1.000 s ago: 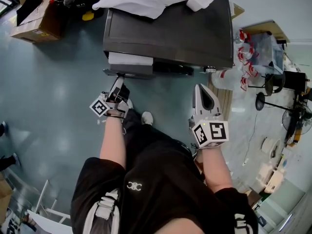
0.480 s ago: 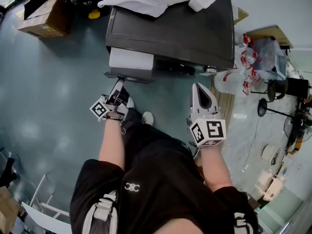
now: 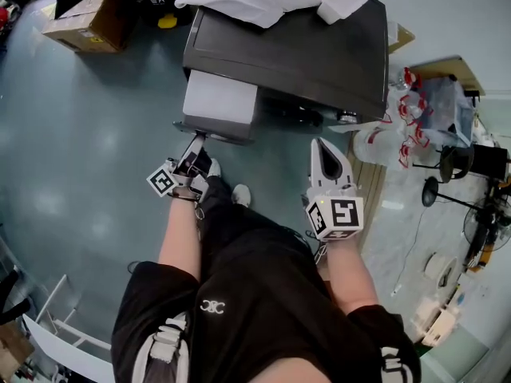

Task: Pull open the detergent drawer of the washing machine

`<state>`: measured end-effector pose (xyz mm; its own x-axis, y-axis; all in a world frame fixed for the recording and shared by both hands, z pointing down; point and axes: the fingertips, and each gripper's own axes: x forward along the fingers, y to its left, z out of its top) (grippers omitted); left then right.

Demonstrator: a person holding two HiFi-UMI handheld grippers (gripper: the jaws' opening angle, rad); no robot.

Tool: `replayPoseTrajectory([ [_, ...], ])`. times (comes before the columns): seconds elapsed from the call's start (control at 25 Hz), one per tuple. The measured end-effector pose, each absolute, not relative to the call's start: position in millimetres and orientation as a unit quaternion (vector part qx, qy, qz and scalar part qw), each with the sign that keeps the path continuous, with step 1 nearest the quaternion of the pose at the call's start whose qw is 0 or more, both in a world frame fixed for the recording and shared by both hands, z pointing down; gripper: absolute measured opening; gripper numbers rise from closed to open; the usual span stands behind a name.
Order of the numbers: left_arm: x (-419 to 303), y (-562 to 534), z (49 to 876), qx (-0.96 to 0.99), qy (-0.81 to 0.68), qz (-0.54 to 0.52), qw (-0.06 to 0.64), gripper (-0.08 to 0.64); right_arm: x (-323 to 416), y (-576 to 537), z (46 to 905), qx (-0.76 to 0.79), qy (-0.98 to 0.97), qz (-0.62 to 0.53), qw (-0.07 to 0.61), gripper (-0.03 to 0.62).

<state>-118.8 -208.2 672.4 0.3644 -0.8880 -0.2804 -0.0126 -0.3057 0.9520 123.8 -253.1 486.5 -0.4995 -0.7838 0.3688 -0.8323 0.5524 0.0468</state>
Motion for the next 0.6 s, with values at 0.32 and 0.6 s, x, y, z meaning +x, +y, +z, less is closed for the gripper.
replayPoseTrajectory([
  [0.32, -117.1, -191.2, 671.5, 0.658, -0.345, -0.454, 0.492, 0.112, 111.4, -248.9, 482.6, 0.443, -0.878, 0.069, 0.168, 0.002],
  [0.6, -117.9, -177.5, 671.6, 0.651, -0.355, -0.455, 0.493, 0.113, 106.9, -246.3, 476.2, 0.426, -0.887, 0.066, 0.162, 0.002],
])
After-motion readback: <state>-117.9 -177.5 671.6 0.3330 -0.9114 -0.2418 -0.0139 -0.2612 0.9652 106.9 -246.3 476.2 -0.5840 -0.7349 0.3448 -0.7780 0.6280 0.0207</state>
